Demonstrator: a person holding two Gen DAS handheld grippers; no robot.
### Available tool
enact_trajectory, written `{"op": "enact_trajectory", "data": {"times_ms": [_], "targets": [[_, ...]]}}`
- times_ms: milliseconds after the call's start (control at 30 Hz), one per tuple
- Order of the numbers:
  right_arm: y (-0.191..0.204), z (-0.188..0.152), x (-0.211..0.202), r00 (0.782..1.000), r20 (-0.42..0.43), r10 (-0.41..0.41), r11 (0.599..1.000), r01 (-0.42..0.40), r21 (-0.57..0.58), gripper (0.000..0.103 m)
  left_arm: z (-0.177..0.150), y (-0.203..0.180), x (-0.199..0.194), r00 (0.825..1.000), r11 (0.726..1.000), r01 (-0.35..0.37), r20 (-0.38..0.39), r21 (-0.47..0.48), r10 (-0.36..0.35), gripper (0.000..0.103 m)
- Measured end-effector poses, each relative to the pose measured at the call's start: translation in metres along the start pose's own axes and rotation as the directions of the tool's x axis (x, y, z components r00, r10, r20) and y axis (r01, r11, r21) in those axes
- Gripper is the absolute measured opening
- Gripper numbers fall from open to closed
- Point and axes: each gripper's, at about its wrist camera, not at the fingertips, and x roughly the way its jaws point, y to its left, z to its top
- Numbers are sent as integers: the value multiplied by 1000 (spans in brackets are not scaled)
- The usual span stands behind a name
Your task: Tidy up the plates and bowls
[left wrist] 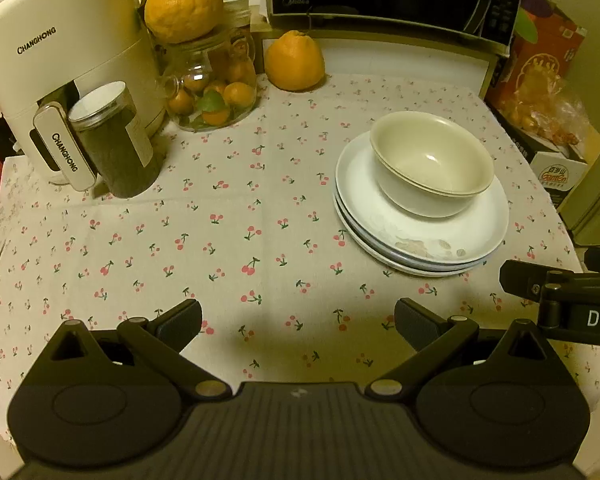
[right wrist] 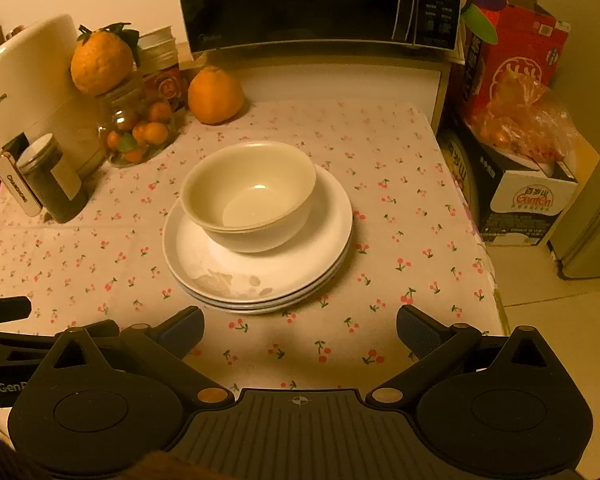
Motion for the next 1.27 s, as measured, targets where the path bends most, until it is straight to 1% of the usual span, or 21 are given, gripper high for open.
{"op": "enact_trajectory", "data": {"times_ms": [700,1167,1267], "targets": [[1,-1,1,1000,-4,-1,1000,1,1,103,1,0,2,1000,1000,-8,-11,3,8,103],[1,-1,1,1000,-6,-1,1000,1,0,103,-1,0,3,1000,1000,-1,-17,3,1,103],[1,-2,2,1000,-8,-2,1000,2,1,103,0,0,4,1000,1000,3,-27,3,-3,103]]}}
